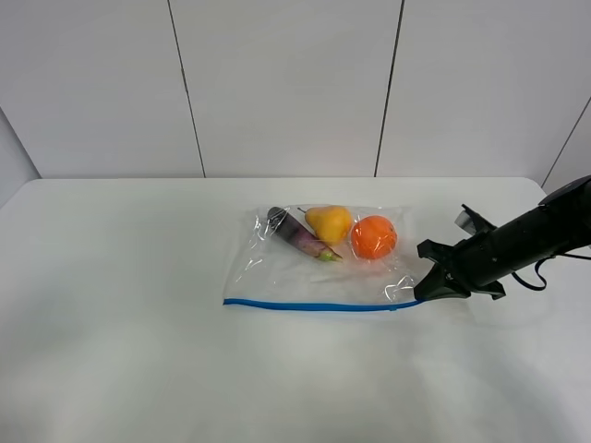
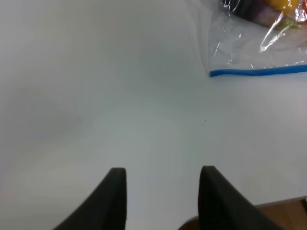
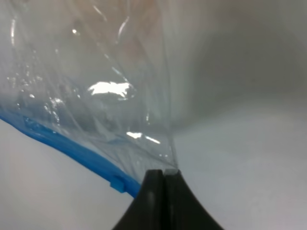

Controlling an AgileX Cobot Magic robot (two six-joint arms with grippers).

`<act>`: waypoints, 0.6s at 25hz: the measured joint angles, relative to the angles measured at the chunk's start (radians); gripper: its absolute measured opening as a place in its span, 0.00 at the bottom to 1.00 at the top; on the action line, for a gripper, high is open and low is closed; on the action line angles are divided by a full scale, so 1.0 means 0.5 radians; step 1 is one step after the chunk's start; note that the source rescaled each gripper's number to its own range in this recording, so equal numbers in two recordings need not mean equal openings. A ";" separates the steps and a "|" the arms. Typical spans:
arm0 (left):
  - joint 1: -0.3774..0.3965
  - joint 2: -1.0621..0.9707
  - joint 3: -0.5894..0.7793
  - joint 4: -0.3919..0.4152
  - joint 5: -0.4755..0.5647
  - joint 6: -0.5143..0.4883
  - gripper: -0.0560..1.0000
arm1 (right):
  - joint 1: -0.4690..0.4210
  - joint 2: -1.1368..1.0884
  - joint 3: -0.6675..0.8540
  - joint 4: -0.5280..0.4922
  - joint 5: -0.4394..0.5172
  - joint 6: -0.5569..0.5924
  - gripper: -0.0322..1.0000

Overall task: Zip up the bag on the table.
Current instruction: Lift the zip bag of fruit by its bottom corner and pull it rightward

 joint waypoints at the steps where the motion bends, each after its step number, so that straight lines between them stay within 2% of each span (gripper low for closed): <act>1: 0.000 0.000 0.000 0.000 0.000 0.000 0.56 | 0.000 0.000 0.000 0.025 0.008 -0.003 0.03; 15: 0.000 0.000 0.000 0.004 0.000 0.000 0.56 | 0.000 -0.187 -0.011 0.159 0.090 -0.122 0.03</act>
